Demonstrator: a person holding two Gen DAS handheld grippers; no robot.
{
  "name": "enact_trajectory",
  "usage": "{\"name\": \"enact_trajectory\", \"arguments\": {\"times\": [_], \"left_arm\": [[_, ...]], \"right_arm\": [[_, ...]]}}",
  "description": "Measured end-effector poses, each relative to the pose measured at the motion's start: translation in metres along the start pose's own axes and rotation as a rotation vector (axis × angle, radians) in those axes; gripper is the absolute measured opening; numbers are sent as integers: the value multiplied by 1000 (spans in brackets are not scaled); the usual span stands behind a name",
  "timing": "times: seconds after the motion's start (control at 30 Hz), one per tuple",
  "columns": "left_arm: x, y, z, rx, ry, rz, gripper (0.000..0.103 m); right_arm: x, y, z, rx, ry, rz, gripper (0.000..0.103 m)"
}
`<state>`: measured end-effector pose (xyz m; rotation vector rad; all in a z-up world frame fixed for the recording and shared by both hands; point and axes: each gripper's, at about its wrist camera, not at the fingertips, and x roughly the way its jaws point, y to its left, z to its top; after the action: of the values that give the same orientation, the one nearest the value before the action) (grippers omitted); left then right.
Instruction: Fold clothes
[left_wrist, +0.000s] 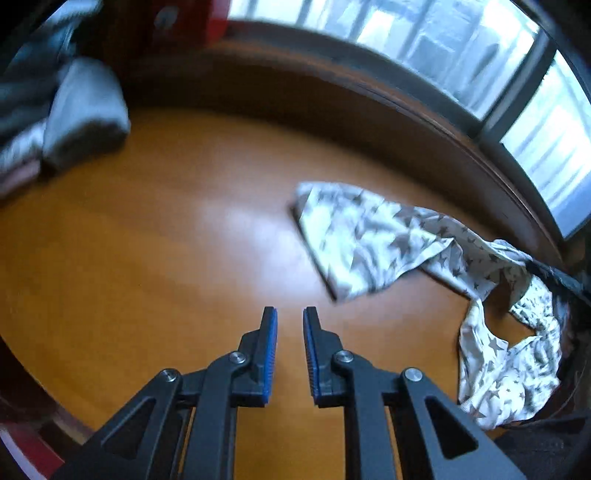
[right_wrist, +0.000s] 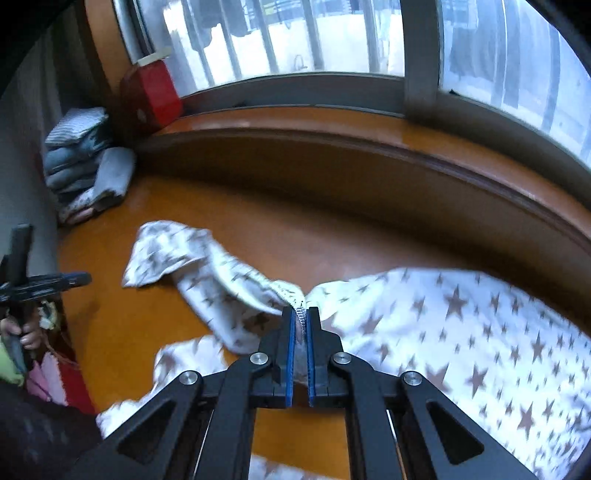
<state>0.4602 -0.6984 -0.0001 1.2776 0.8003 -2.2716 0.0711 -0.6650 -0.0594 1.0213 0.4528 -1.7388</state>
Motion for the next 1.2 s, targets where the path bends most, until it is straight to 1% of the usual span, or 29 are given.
{"name": "enact_trajectory", "arguments": {"times": [0.07, 0.1, 0.13, 0.17, 0.2, 0.27, 0.37, 0.4, 0.5, 0.57, 0.63, 0.67, 0.7, 0.73, 0.77, 0.83, 0.9, 0.97, 1.03, 1.07, 1.1, 1.17, 1.2], "left_arm": [[10, -15, 11, 33, 24, 6, 14], [15, -23, 17, 53, 35, 12, 16], [21, -31, 24, 96, 38, 33, 23], [27, -38, 32, 144, 38, 58, 32], [31, -40, 41, 182, 30, 68, 44], [47, -50, 64, 216, 28, 74, 53], [73, -62, 96, 246, 39, 81, 53], [82, -65, 106, 257, 45, 96, 53], [106, -77, 127, 275, 73, 107, 54], [123, -86, 136, 301, 95, 79, 53], [128, -94, 137, 326, 84, 46, 51], [130, -98, 137, 338, 77, 29, 46], [132, -103, 136, 352, 75, 10, 36], [134, -108, 135, 366, 74, -10, 17], [136, -113, 134, 372, 71, -23, 7], [139, -121, 134, 381, 62, -47, 7], [139, -125, 141, 379, 47, -62, 6], [131, -128, 159, 373, 2, -61, 6], [123, -131, 178, 367, -47, -58, 5], [108, -132, 191, 358, -93, -62, 5], [92, -133, 202, 347, -144, -74, 5], [49, -131, 221, 335, -285, -100, 5], [33, -130, 223, 337, -336, -102, 5]], "right_arm": [[-5, 13, -11, -20, 9, 15, 6], [-7, 20, -14, -38, 13, 15, 6], [-9, 26, -16, -52, 18, 16, 6], [-11, 31, -18, -67, 23, 17, 6], [-12, 35, -21, -78, 29, 17, 6], [-14, 38, -28, -85, 37, 13, 6], [-12, 36, -39, -58, 45, 7, 6], [-13, 33, -43, -44, 47, 5, 6], [-12, 30, -49, -21, 55, -5, 6], [-9, 30, -50, -11, 59, -13, 6], [-7, 29, -50, -2, 62, -22, 6], [-7, 29, -50, 2, 64, -27, 6], [-7, 28, -49, 7, 66, -33, 6], [-7, 28, -47, 12, 68, -38, 6], [-5, 28, -46, 18, 70, -42, 6], [-3, 26, -42, 34, 73, -45, 6], [1, 23, -36, 50, 74, -42, 6], [6, 20, -25, 54, 69, -52, 6], [9, 15, -6, 59, 28, -106, 6], [4, 14, 4, 74, -14, -125, 6], [-7, 12, 15, 102, -78, -130, 6], [-33, 12, 36, 144, -216, -136, 6], [-47, 19, 41, 136, -274, -135, 6]]}}
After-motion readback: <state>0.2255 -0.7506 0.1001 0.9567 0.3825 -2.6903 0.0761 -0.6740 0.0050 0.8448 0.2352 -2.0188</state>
